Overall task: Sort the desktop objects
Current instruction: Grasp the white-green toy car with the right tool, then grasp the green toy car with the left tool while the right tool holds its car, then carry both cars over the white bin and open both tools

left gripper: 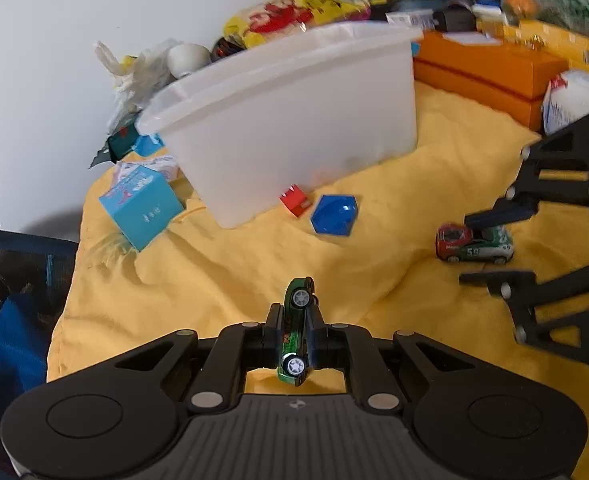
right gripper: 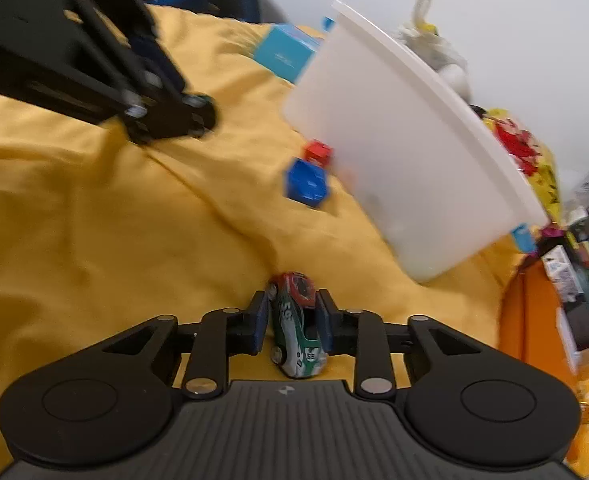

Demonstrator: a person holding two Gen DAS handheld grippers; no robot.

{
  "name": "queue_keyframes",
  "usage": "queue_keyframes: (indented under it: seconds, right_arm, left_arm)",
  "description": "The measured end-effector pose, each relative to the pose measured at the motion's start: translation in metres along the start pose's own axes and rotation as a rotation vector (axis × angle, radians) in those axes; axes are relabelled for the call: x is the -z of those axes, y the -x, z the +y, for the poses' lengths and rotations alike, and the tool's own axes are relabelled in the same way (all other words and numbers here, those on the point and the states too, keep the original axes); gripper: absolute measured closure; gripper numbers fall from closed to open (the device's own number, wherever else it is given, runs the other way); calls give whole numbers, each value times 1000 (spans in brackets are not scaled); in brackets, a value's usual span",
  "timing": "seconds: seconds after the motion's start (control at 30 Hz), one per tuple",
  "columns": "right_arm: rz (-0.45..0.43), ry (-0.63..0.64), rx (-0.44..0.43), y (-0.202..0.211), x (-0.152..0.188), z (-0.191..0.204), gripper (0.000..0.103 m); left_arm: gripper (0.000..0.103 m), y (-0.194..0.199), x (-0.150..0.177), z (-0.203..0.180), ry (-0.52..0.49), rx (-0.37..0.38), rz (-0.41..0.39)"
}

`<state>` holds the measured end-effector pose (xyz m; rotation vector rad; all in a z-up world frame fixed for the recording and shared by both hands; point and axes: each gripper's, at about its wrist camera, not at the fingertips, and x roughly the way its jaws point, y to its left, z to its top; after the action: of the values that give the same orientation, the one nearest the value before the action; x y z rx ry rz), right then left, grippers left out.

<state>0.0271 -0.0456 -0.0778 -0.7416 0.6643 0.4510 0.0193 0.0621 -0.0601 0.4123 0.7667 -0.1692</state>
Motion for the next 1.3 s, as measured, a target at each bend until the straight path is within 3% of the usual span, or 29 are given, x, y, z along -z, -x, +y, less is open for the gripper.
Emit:
queue_keyframes:
  seconds: [0.17, 0.27, 0.33, 0.4, 0.7, 0.83, 0.9, 1.0, 1.17, 1.3]
  right_arm:
    - [-22, -190, -103, 11, 7, -20, 60]
    - [-39, -282, -115, 15, 13, -31, 54]
    - [-43, -307, -107, 15, 13, -35, 52]
    - [-40, -326, -102, 13, 13, -39, 50]
    - [0, -368, -94, -6, 13, -48, 53]
    - [37, -411, -135, -16, 20, -54, 55]
    - [36, -434, -158, -15, 23, -56, 63]
    - [51, -431, -160, -14, 20, -56, 68]
    - [23, -474, -133, -1, 14, -66, 68]
    - [-52, -466, -81, 21, -2, -80, 68]
  left_arm:
    - [83, -3, 4, -23, -66, 35, -8]
    - [77, 2, 8, -32, -74, 89, -20]
    - [72, 7, 10, -35, -79, 81, -36]
    - [59, 10, 12, -33, -81, 61, -42]
    - [59, -12, 12, -3, -5, 126, 19]
    - [60, -20, 17, -2, 0, 167, 36]
    - [70, -20, 19, 1, 22, 189, 36]
    - [70, -17, 18, 4, 38, 204, 37]
    - [70, 3, 7, 12, 50, 204, -7]
    - [70, 22, -11, 25, 71, 201, -80]
